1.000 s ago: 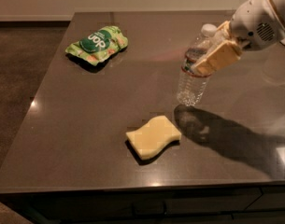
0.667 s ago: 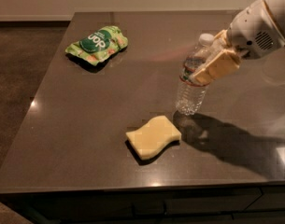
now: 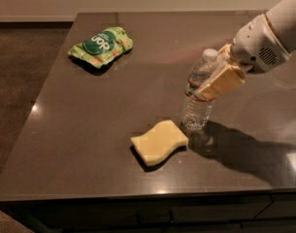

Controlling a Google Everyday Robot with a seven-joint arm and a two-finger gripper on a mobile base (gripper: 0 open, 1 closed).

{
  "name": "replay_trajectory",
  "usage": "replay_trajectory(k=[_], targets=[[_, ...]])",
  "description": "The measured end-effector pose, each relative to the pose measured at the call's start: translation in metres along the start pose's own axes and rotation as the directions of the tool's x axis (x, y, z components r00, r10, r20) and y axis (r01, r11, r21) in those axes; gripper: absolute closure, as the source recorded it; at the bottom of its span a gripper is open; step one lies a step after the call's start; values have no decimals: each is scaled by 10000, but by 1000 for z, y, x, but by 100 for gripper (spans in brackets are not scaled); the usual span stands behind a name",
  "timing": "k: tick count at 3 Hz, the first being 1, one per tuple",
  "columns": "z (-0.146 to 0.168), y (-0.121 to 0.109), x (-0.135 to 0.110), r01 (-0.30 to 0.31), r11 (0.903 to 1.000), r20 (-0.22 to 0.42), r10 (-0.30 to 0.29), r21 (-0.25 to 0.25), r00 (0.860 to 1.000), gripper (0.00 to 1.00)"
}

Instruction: Move water bottle near sponge

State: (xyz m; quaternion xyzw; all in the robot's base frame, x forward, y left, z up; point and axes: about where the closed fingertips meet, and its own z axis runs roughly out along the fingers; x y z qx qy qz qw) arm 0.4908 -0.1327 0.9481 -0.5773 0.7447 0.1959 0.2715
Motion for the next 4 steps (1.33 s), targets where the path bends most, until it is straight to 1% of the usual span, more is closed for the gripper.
replay_trajectory(k=[2,3,4], targets=[[3,2,3,86,9999,35,-86,-129,10000,13],[4,2,2,110,9999,36,-109,-124,9999,0],[4,2,2,111,9999,36,-110,-124,9999,0]])
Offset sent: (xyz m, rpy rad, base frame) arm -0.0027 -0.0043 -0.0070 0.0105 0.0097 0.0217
